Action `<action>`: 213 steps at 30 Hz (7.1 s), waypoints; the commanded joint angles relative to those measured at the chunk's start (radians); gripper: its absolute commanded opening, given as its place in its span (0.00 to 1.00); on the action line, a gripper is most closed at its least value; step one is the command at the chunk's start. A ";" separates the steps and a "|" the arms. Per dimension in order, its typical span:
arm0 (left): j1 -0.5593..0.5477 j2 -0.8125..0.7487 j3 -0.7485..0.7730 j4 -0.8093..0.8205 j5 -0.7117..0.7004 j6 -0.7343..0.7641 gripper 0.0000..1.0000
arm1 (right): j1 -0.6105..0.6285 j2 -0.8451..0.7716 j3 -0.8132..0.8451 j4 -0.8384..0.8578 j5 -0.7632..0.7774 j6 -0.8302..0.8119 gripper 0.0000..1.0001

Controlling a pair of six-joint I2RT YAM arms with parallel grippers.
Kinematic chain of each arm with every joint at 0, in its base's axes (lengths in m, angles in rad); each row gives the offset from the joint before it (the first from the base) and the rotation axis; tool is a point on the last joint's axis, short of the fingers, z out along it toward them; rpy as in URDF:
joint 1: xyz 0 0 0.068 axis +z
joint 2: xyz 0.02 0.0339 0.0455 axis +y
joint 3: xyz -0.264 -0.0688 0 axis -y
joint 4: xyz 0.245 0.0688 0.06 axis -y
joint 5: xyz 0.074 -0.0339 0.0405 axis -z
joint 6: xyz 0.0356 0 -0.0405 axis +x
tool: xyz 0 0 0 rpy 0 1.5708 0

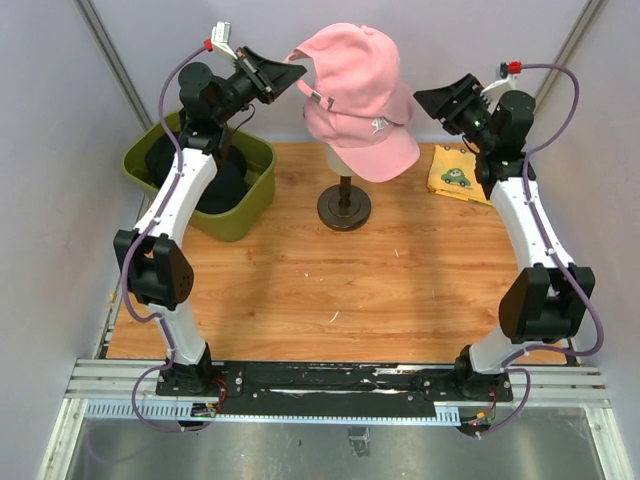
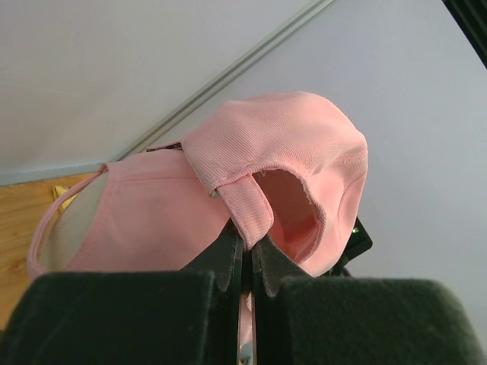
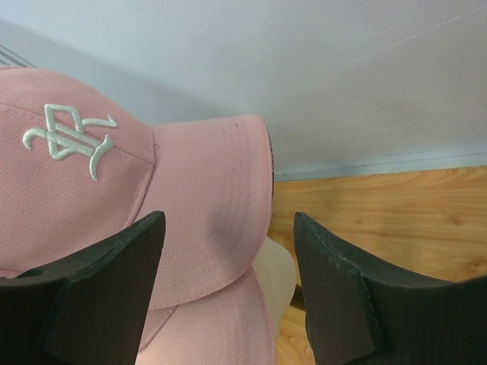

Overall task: Stack the hats
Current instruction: Stack the hat on the hat.

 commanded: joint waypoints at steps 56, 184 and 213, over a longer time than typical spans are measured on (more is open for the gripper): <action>0.032 0.116 0.137 0.007 0.097 -0.068 0.01 | -0.006 -0.009 -0.093 0.330 -0.132 0.350 0.12; -0.035 -0.037 -0.101 0.022 -0.165 -0.048 0.06 | 0.054 -0.193 -0.007 -0.223 0.353 0.362 0.01; -0.022 0.018 -0.214 0.031 -0.152 -0.012 0.09 | 0.100 -0.323 -0.276 -0.272 0.353 0.286 0.00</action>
